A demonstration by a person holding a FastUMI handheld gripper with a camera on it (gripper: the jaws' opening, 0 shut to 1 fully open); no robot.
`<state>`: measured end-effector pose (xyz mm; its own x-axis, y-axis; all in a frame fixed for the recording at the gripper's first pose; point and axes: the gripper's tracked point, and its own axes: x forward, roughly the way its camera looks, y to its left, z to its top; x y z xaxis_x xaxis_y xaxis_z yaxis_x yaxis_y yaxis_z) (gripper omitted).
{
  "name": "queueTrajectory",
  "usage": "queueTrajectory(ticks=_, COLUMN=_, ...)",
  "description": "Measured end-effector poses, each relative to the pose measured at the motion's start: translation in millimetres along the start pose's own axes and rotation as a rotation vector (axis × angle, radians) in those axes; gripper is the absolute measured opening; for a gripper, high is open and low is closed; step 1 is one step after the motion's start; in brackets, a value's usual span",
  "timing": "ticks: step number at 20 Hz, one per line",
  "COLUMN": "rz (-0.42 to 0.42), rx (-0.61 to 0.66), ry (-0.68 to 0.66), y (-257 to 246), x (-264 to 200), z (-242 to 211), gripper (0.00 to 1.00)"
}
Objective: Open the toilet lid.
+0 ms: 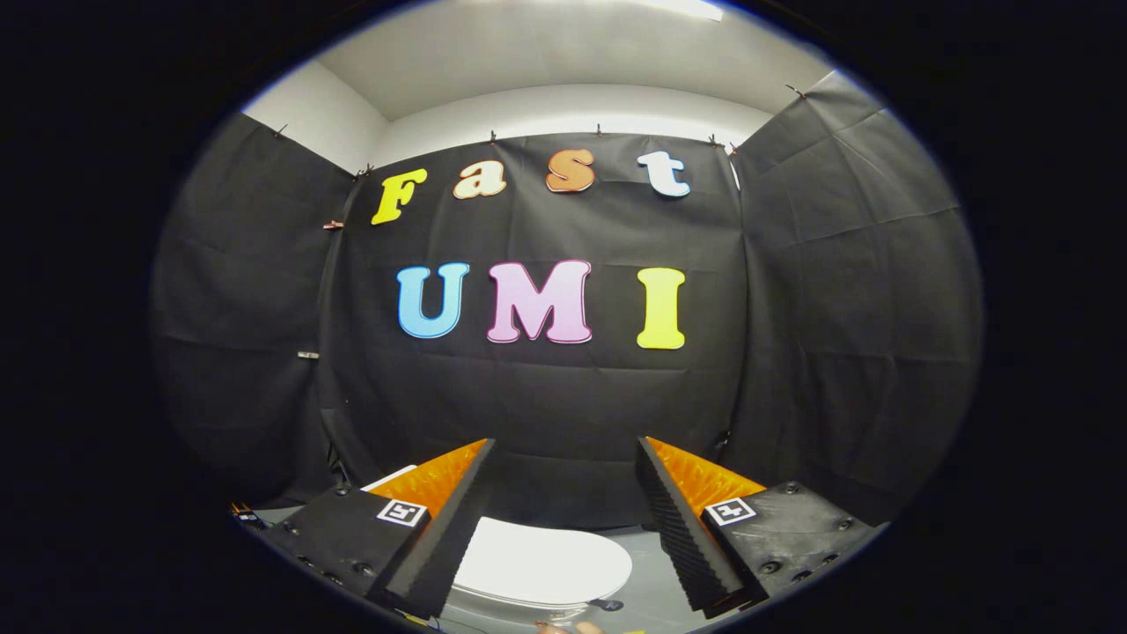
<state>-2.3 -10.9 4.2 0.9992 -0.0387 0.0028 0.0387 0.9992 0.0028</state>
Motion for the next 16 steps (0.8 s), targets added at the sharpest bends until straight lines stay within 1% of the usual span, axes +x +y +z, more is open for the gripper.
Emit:
queueTrajectory(ticks=4, rz=-0.053, rx=0.008, ry=0.018, y=-16.2, x=5.7, z=-5.3, gripper=0.99)
queueTrajectory(ticks=8, rz=-0.098, rx=0.054, ry=0.046, y=-33.7, x=15.0, z=-16.4, gripper=0.99)
queueTrajectory(ticks=10, rz=-0.112, rx=0.083, ry=0.077, y=-42.3, x=23.9, z=-30.2, gripper=0.99)
queueTrajectory(ticks=14, rz=-0.167, rx=0.124, ry=0.127, y=-68.0, x=37.6, z=-61.0, gripper=0.99)
queueTrajectory(ticks=16, rz=-0.175, rx=0.163, ry=0.147, y=-73.7, x=43.0, z=-77.0, gripper=0.99)
